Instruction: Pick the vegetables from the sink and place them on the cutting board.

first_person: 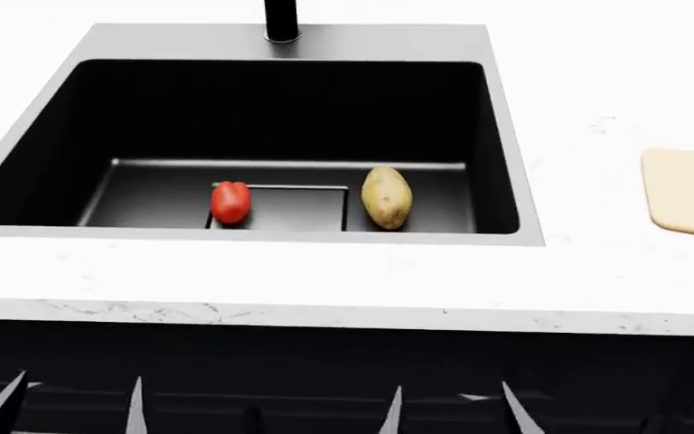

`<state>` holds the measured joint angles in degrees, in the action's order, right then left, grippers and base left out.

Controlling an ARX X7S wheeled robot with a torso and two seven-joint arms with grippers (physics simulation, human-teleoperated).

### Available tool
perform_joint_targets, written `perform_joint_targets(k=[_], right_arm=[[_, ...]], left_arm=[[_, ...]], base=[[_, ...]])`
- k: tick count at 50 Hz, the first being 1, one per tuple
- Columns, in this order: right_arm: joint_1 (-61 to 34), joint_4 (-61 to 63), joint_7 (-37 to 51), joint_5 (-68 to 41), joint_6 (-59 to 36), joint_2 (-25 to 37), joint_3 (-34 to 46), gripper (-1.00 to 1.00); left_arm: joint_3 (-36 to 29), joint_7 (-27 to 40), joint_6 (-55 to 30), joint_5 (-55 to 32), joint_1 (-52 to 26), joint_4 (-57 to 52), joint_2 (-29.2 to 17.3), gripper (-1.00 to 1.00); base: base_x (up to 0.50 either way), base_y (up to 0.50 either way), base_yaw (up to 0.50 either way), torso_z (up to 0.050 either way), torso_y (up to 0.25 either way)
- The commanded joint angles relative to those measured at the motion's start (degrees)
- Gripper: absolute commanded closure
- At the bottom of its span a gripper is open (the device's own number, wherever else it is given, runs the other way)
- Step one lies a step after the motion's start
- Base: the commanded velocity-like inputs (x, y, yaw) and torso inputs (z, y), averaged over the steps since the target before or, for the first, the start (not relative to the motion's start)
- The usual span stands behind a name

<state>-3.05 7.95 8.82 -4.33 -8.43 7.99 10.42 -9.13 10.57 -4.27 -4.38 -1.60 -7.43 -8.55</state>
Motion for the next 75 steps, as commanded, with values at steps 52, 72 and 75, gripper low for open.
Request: perform_joint_targets(k=[52, 72, 75], right_arm=[[-25.6, 39.1, 1.4, -12.9, -58.8, 4.2, -9.3, -1.00], [-25.7, 37.7, 2.5, -12.9, -59.6, 4.8, -8.0, -1.00], [-25.5, 37.8, 2.5, -13.1, -59.2, 4.7, -8.4, -1.00]], left_arm=[[7.6, 2.1, -58.8, -16.6, -23.4, -39.1, -4.4, -1.00], [7.5, 1.3, -56.2, -17.2, -22.0, -37.2, -5.2, -1.00], [6.8, 1.5, -55.8, -16.9, -22.2, -36.6, -5.1, -1.00]], base=[[0.19, 0.00, 0.00, 0.000, 0.000], [0.41, 0.12, 0.00, 0.000, 0.001], [0.20, 0.04, 0.00, 0.000, 0.000]])
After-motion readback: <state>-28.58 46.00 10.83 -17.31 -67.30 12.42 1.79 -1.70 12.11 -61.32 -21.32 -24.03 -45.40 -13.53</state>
